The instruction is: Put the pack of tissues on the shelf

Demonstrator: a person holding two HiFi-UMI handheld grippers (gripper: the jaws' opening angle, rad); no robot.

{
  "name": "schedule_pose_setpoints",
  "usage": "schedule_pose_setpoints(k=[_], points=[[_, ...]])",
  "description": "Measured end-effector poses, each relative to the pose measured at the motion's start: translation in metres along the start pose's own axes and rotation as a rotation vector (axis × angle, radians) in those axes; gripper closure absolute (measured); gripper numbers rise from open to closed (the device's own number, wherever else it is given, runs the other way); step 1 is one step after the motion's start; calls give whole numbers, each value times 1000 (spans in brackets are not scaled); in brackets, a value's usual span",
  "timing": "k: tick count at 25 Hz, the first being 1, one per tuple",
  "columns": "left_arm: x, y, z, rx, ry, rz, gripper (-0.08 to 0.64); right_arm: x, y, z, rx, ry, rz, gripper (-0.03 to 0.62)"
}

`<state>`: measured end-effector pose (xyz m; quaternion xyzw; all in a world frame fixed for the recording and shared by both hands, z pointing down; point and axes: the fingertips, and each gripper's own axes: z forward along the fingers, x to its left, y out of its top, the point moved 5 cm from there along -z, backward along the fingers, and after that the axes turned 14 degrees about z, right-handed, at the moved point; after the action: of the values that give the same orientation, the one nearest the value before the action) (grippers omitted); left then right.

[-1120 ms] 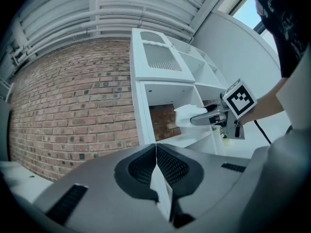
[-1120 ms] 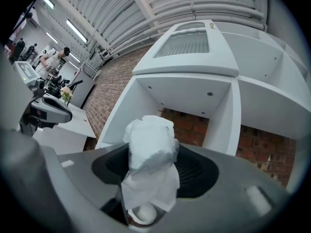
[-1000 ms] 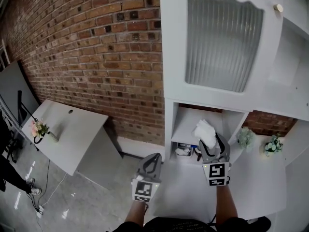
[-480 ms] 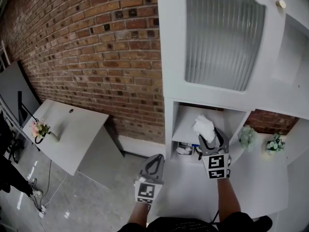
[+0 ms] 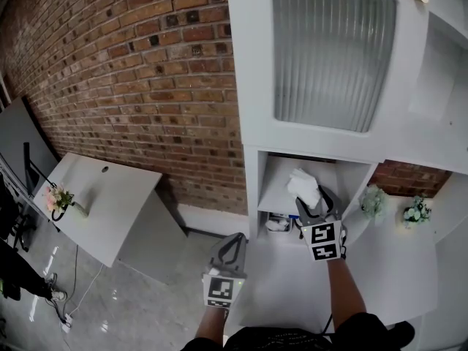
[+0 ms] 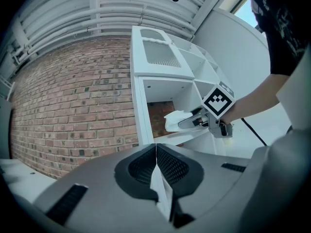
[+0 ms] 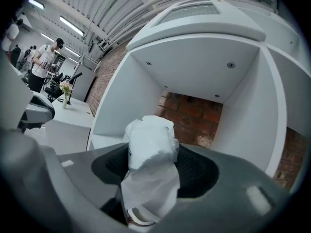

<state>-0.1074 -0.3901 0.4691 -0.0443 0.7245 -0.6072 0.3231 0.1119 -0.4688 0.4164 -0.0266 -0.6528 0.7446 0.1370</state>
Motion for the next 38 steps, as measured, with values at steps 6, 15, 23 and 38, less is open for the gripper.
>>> schedule_pose_setpoints(k=[6, 15, 23, 38], points=[[0, -3, -4, 11, -2, -1, 549, 2, -9, 8, 77, 17, 3, 322], [-3, -6, -6, 20, -16, 4, 549, 3, -11, 14, 140, 30, -21, 316], [-6, -12, -8, 39, -30, -4, 549, 3, -13, 17, 171, 35, -16, 310], [-16, -16, -2, 54, -103, -32, 549, 4, -9, 14, 133, 37, 67, 222]])
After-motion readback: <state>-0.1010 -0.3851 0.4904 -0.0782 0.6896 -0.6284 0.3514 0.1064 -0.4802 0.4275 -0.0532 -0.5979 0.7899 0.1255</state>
